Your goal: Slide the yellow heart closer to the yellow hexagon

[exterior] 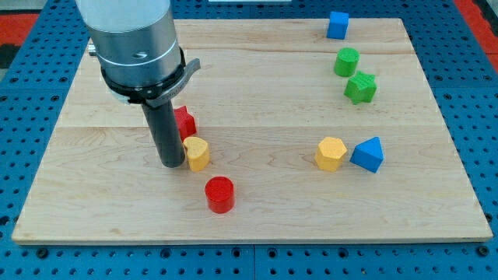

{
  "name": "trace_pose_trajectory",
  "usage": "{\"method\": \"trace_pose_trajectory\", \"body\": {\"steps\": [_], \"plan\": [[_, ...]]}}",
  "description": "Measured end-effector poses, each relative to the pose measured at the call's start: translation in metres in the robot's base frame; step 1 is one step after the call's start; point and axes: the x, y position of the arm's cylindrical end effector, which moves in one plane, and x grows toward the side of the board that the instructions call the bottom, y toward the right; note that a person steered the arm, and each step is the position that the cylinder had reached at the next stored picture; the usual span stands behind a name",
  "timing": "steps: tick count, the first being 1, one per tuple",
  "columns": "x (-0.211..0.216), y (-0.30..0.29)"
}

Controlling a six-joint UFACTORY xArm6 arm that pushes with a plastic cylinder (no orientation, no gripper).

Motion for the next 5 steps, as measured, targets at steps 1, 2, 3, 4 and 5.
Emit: {"method": "trace_pose_trajectory", "body": {"steps": [1,2,3,4,5], "plan": [[0.000,-0.008],[0.000,-0.009],[0.000,-0.009],[0.000,-0.009],[0.000,0.002]]}}
